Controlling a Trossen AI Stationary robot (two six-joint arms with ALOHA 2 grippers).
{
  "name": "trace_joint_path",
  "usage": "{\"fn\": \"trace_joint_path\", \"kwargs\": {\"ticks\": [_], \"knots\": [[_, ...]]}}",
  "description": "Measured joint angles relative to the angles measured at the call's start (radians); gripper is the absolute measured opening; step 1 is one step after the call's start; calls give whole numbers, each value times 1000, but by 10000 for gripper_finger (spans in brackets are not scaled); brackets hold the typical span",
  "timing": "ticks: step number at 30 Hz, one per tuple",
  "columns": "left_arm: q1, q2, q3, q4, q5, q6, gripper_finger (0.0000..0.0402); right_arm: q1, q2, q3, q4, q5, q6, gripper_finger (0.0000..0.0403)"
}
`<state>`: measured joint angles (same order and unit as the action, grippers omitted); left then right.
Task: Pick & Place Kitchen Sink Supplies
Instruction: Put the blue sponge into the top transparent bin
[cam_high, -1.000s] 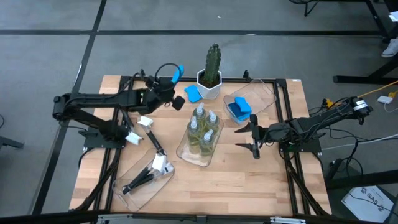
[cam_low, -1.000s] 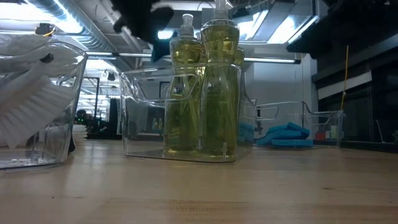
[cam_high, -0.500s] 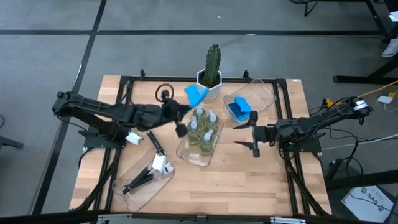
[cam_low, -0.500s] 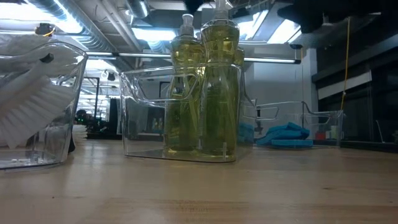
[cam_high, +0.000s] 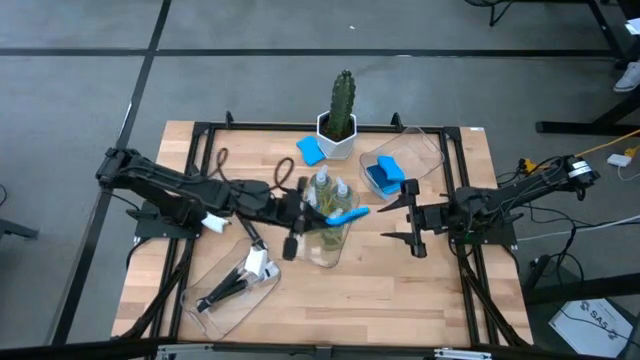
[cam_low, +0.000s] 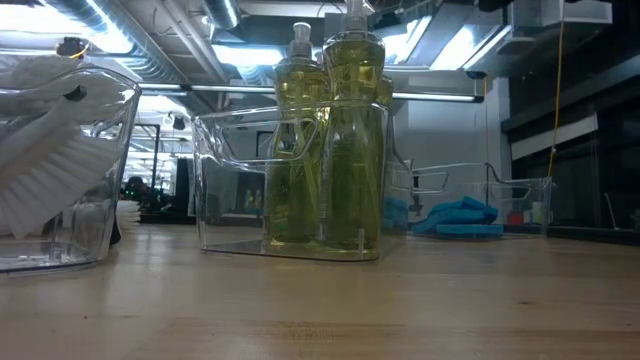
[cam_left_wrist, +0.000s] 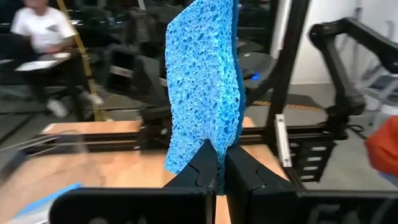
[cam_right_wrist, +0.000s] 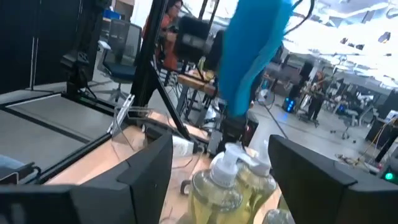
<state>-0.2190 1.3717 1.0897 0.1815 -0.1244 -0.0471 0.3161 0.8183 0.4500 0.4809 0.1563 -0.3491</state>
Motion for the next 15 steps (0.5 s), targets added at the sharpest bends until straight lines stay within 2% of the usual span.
{"fn": "trace_joint_path", "kwargs": {"ticks": [6, 15], "knots": [[7, 120, 0, 157, 89, -1, 5, 0, 0, 0, 39, -18, -30, 262], [18, 253, 0, 316, 97, 1, 5, 0, 0, 0, 59, -55, -36, 262]]}}
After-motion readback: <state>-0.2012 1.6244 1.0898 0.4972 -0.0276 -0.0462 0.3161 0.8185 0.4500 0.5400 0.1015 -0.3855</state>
